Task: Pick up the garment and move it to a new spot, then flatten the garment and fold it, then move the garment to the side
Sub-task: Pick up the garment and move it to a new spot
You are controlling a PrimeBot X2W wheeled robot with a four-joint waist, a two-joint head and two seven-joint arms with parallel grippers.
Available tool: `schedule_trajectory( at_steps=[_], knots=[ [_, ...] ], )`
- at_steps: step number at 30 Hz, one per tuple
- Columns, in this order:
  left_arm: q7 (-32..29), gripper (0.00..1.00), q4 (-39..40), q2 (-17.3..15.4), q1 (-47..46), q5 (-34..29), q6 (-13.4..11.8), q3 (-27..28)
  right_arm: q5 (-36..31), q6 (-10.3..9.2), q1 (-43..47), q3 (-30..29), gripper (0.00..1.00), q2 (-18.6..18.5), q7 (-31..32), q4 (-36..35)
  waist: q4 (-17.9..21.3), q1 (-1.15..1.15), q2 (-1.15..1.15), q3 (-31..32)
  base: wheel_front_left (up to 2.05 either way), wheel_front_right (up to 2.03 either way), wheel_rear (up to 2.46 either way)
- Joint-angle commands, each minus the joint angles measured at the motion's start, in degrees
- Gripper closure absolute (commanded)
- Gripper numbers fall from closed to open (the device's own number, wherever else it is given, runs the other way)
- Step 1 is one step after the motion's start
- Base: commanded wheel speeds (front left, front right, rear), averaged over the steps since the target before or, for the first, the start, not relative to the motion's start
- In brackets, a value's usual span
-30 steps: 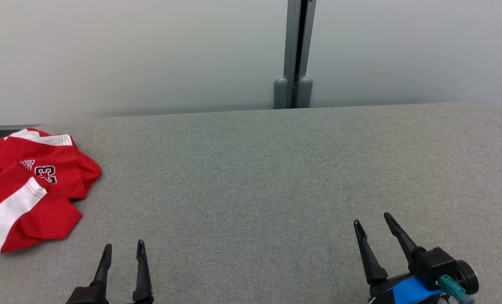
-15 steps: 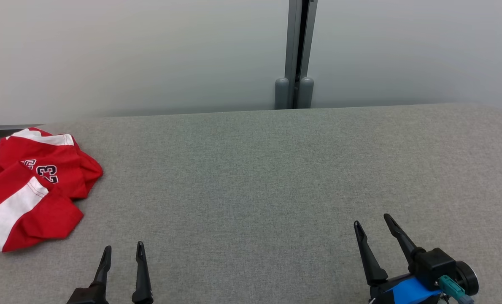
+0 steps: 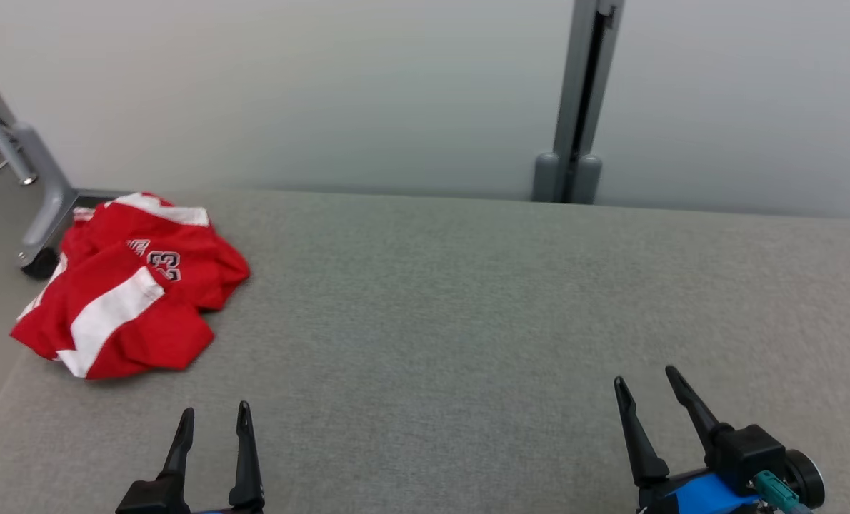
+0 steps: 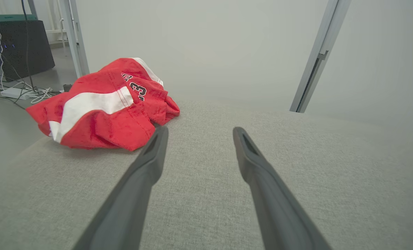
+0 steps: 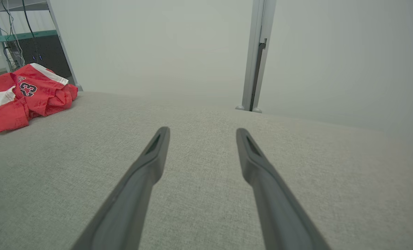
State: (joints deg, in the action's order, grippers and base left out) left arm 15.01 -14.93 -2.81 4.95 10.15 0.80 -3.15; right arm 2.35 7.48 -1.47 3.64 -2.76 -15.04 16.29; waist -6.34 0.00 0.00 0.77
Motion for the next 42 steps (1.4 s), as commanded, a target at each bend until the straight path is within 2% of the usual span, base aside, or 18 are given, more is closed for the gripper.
schedule_trajectory(
  at_steps=[1, 9, 14, 21, 30, 34, 38, 42],
  knots=[
    [0.22, 0.00, 0.27, -0.14, -0.44, -0.16, -0.29, -0.03, -0.08, 0.02, 0.72, 0.23, 0.00, -0.19, -0.21, -0.12, -3.31, 0.00, 0.00, -0.86, 0.00, 0.00, 0.00],
    [0.22, 0.00, 1.39, -0.48, 1.25, -0.48, -1.43, 1.42, 0.94, 0.02, 0.56, 1.93, 0.00, -0.22, -0.21, 0.13, -14.25, 0.00, 0.00, -0.01, 0.00, 0.00, 0.00],
    [0.21, 0.00, 2.03, -1.11, 1.98, -0.01, -1.72, 2.45, 1.59, 0.02, 0.75, 3.54, 0.00, -0.24, -0.21, 0.45, -18.00, 0.00, 0.00, 0.50, 0.00, 0.00, 0.00],
    [0.21, 0.00, 2.68, -1.20, 2.59, 0.22, -1.74, 2.35, 1.65, 0.02, 0.64, 4.25, 0.00, -0.23, -0.21, 0.75, -19.50, 0.00, 0.00, 0.50, 0.00, 0.00, 0.00],
    [0.21, 0.00, 5.99, -1.96, 1.25, 1.44, -2.74, 5.37, 0.02, 0.02, -1.00, 2.67, 0.00, -0.23, -0.21, 0.25, -18.07, 0.00, 0.00, -1.39, 0.00, 0.00, 0.00],
    [-0.17, 0.00, 10.17, -5.94, -2.43, 1.23, -2.27, 7.84, -1.17, 0.02, -2.29, 1.86, 0.00, -0.22, -0.21, -0.35, -17.24, 0.00, 0.00, -3.28, 0.00, 0.00, 0.00],
    [-3.60, 0.00, 12.82, -12.62, -10.67, 0.59, -1.24, 10.41, -3.11, 0.02, -3.98, 1.02, 0.00, -0.21, -0.21, -1.07, -16.47, 0.00, 0.00, -5.99, 0.00, 0.00, 0.00],
    [-9.06, 0.00, 10.90, -19.27, -21.06, 0.93, 0.79, 11.80, -5.14, 0.02, -6.07, 1.13, 0.00, -0.23, -0.21, -1.76, -15.02, 0.00, 0.00, -9.56, 0.00, 0.00, 0.00]
  ],
)
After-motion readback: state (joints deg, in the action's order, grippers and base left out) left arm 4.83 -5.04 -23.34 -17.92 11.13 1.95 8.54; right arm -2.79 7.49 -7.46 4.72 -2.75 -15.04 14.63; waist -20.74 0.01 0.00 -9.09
